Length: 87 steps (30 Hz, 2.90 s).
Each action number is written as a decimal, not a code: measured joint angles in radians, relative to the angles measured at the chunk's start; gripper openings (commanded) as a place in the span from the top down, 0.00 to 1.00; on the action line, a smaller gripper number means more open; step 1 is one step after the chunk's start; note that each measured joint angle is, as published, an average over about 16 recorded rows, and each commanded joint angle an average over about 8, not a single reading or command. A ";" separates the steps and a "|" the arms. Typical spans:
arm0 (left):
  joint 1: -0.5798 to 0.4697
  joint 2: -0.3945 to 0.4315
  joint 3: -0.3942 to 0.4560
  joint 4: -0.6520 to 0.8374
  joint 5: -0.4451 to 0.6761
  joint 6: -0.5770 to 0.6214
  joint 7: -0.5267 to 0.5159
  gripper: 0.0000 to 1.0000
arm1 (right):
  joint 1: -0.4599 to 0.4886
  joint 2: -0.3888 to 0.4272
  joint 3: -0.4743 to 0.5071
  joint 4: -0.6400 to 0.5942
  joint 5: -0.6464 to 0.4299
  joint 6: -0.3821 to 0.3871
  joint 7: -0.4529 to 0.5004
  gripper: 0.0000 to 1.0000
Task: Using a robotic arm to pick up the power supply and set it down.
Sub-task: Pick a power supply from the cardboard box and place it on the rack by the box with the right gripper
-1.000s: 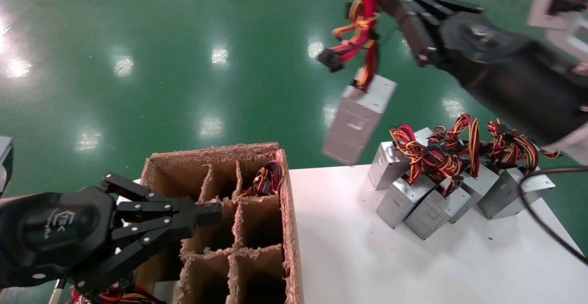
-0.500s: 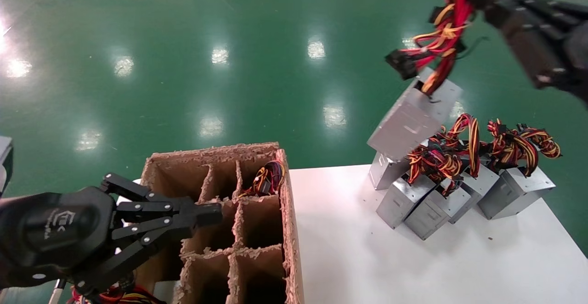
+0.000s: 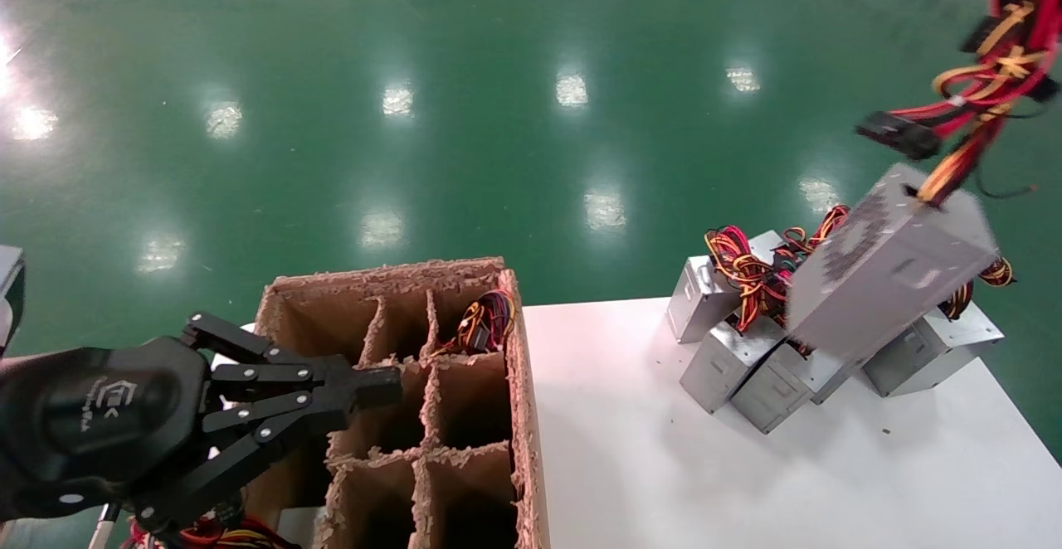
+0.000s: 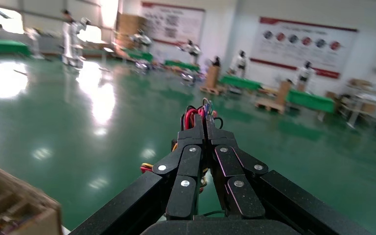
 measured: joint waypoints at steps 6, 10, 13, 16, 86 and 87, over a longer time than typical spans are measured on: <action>0.000 0.000 0.000 0.000 0.000 0.000 0.000 1.00 | -0.036 0.102 -0.071 -0.001 0.105 -0.003 -0.055 1.00; 0.000 0.000 0.000 0.000 0.000 0.000 0.000 1.00 | -0.053 0.156 -0.133 -0.001 0.184 -0.006 -0.098 1.00; 0.000 0.000 0.000 0.000 0.000 0.000 0.000 1.00 | -0.061 0.184 -0.187 -0.001 0.245 -0.009 -0.133 1.00; 0.000 0.000 0.000 0.000 0.000 0.000 0.000 1.00 | -0.068 0.201 -0.242 0.000 0.305 -0.016 -0.168 1.00; 0.000 0.000 0.000 0.000 0.000 0.000 0.000 1.00 | 0.041 -0.296 -0.497 -0.191 1.030 0.241 -0.809 1.00; 0.000 0.000 0.000 0.000 0.000 0.000 0.000 1.00 | 0.042 -0.298 -0.497 -0.195 1.028 0.244 -0.806 1.00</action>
